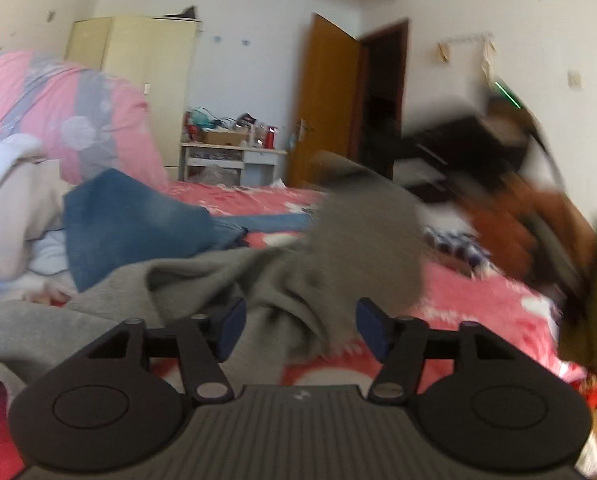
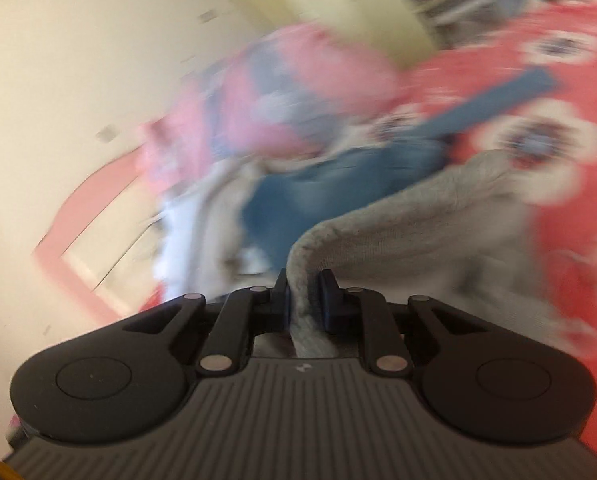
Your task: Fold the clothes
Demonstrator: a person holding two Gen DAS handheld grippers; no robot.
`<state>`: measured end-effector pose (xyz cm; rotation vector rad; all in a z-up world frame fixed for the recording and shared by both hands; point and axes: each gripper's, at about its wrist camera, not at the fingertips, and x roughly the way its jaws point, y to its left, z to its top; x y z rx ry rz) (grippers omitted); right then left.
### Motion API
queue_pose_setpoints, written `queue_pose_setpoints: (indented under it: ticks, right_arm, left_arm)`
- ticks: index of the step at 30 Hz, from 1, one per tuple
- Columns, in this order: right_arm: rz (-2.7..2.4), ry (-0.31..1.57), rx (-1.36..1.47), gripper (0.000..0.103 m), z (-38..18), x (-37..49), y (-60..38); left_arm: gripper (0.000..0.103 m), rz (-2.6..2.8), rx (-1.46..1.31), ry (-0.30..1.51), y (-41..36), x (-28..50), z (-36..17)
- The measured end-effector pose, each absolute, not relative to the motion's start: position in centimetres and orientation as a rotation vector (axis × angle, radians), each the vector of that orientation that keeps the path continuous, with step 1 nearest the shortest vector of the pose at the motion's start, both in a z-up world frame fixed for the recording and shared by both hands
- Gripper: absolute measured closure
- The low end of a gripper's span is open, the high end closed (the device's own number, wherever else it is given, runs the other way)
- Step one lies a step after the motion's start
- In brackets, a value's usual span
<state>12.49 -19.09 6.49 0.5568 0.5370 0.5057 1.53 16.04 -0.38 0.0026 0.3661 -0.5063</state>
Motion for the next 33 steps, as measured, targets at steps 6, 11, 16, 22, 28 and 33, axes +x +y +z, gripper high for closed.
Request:
queue_pose_setpoints:
  ticks: [6, 11, 16, 22, 28, 33]
  right_arm:
    - [0.711, 0.852, 0.339, 0.037, 4.5, 20.6, -7.9]
    - [0.800, 0.675, 0.639, 0.031, 5.6, 18.0, -15.9]
    - [0.612, 0.490, 0.801, 0.029, 5.7, 12.0, -26.7]
    - [0.397, 0.556, 0.750, 0.048, 1.1, 8.5, -30.2]
    - [0.323, 0.532, 0.593, 0.054, -0.4, 12.8, -26.1]
    - [0.168, 0.530, 0.472, 0.050, -1.0, 15.3, -27.9]
  left_arm:
    - [0.034, -0.487, -0.058, 0.483, 15.8, 2.3, -2.2]
    - [0.029, -0.488, -0.099, 0.501, 16.4, 3.7, -2.4]
    - [0.029, -0.500, -0.115, 0.497, 15.7, 4.9, -2.3]
    - [0.029, -0.487, -0.154, 0.473, 14.9, 6.5, -1.6]
    - [0.034, -0.561, 0.003, 0.476, 11.1, 8.5, -1.7]
    - [0.048, -0.626, 0.154, 0.479, 7.8, 9.9, -2.0]
